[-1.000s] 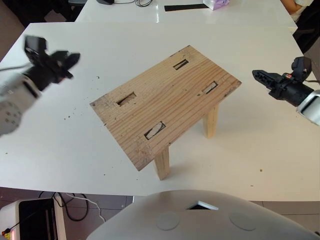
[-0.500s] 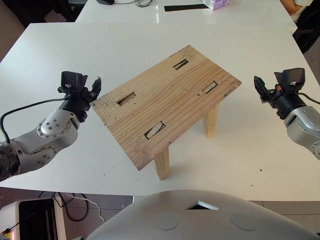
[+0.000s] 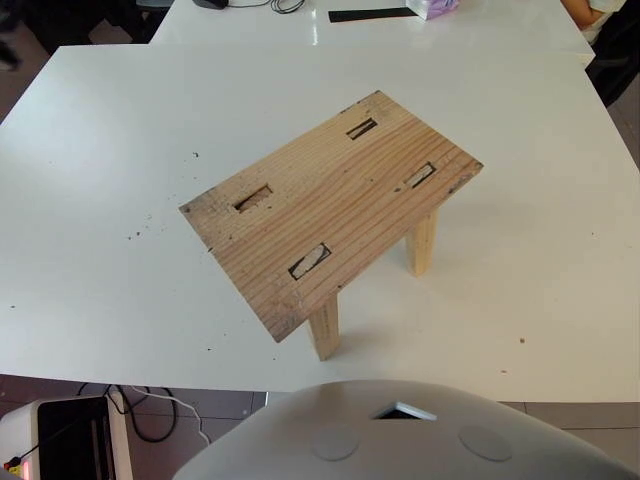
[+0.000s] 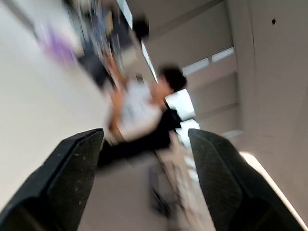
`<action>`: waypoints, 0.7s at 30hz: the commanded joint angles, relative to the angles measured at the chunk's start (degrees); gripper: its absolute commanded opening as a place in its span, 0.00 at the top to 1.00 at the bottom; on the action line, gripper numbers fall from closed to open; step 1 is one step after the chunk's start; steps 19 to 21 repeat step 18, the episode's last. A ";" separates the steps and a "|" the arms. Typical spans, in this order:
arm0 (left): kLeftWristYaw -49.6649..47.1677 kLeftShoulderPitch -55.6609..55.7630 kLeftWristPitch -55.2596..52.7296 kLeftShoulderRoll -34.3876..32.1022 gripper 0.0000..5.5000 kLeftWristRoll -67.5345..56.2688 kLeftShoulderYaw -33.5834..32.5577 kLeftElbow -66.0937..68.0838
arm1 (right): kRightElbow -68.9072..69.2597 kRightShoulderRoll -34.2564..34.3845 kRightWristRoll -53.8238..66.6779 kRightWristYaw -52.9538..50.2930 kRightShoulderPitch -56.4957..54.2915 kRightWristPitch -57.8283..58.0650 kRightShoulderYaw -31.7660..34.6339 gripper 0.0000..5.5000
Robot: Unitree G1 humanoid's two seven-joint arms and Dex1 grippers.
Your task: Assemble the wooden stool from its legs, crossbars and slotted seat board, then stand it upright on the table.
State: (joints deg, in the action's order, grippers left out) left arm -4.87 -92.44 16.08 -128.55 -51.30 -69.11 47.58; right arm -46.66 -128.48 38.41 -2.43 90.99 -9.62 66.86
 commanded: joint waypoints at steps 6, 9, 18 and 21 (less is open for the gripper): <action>-0.63 45.16 -8.86 38.53 0.62 51.74 61.97 20.61 | -22.09 37.20 -43.11 21.96 -39.48 10.17 -59.59 0.41; -0.10 55.48 -2.29 50.25 0.62 52.48 64.23 20.17 | -21.89 46.23 -49.10 26.84 -52.67 6.80 -66.70 0.41; 2.19 66.62 0.43 84.64 0.62 51.77 75.09 9.05 | -4.43 75.02 -51.84 40.00 -59.72 2.04 -84.58 0.41; 2.19 66.62 0.43 84.64 0.62 51.77 75.09 9.05 | -4.43 75.02 -51.84 40.00 -59.72 2.04 -84.58 0.41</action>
